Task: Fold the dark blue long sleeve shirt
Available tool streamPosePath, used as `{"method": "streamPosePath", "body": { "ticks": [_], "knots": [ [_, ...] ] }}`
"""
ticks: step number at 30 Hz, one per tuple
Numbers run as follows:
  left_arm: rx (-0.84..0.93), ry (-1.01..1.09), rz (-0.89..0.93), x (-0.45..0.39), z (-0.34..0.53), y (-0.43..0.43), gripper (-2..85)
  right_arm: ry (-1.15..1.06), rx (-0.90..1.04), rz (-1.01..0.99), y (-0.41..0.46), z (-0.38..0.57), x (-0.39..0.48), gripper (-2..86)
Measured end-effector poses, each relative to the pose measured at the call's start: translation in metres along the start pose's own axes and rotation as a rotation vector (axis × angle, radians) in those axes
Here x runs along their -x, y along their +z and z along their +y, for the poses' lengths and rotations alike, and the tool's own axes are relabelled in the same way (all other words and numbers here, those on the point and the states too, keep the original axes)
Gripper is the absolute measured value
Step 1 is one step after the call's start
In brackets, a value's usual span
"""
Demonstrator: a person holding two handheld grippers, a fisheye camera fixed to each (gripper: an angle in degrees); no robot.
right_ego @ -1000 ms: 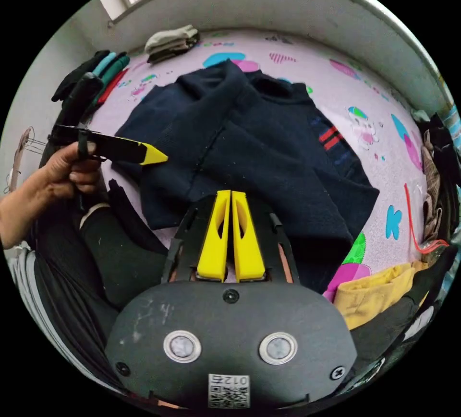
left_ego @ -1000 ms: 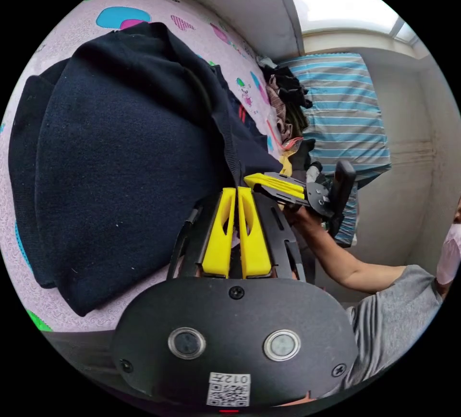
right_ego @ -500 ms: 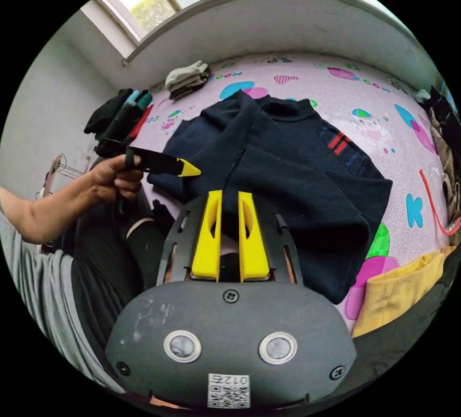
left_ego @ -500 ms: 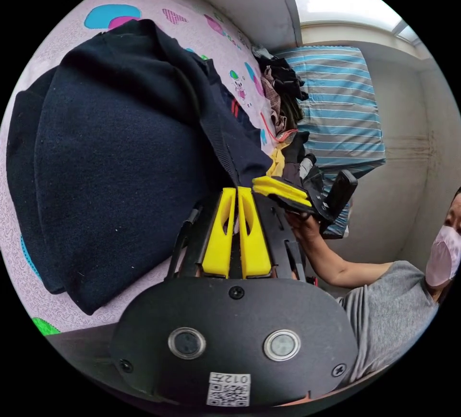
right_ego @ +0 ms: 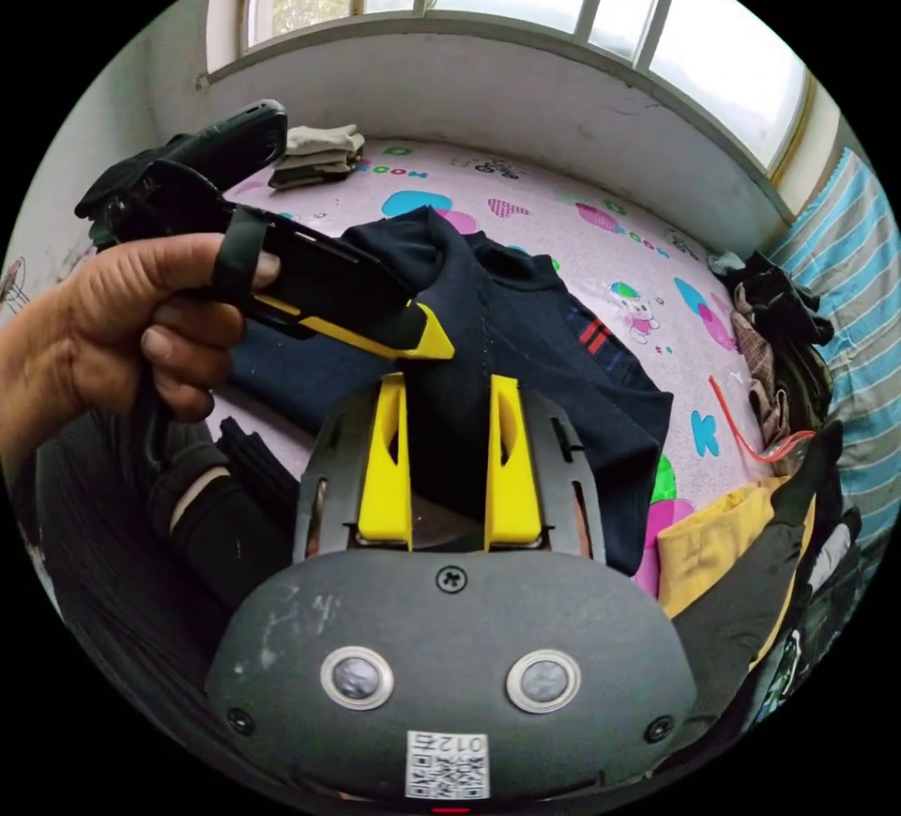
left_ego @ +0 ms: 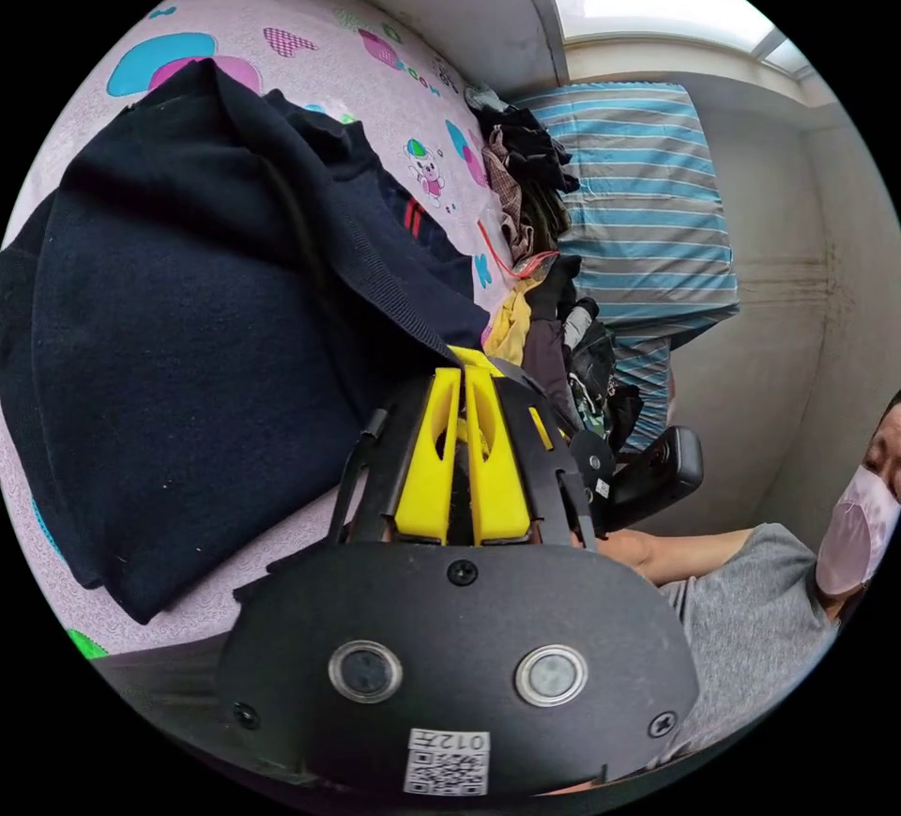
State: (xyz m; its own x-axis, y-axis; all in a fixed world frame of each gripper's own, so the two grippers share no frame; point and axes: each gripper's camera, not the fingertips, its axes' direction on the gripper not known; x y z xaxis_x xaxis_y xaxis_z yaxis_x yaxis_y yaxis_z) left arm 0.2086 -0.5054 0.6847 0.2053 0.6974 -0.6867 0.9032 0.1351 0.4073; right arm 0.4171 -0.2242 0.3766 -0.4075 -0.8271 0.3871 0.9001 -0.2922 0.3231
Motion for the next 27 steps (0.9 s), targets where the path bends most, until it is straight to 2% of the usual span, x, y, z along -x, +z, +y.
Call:
{"method": "streamPosePath", "body": {
  "ticks": [2,6,9,10,14,16,22,27],
  "knots": [
    [0.027,0.02,-0.009,-0.008,-0.006,0.01,1.1,0.031,-0.009,-0.011,0.003,0.013,-0.02,4.5],
    [0.123,0.092,-0.071,-0.031,-0.032,0.035,1.0,0.12,0.008,-0.144,0.018,0.037,-0.065,1.1],
    [0.184,0.141,-0.102,-0.043,-0.052,0.05,1.0,0.344,-0.014,-0.417,0.039,0.065,-0.134,0.1],
    [0.189,0.158,-0.105,-0.047,-0.059,0.051,1.0,0.478,-0.022,-0.563,0.056,0.083,-0.168,-0.1],
    [0.096,0.155,-0.084,-0.048,-0.066,0.038,0.9,0.928,-0.108,-1.121,0.134,0.168,-0.259,-0.4],
    [0.065,0.123,-0.075,-0.037,-0.06,0.034,0.9,1.061,-0.162,-1.259,0.159,0.201,-0.278,-0.5],
    [0.094,0.098,-0.035,-0.01,-0.027,0.061,0.9,1.133,-0.159,-1.344,0.199,0.25,-0.298,-0.5],
    [0.206,0.107,-0.134,-0.009,-0.015,0.088,0.9,1.187,-0.202,-1.409,0.22,0.275,-0.308,-0.5]
  ]
}}
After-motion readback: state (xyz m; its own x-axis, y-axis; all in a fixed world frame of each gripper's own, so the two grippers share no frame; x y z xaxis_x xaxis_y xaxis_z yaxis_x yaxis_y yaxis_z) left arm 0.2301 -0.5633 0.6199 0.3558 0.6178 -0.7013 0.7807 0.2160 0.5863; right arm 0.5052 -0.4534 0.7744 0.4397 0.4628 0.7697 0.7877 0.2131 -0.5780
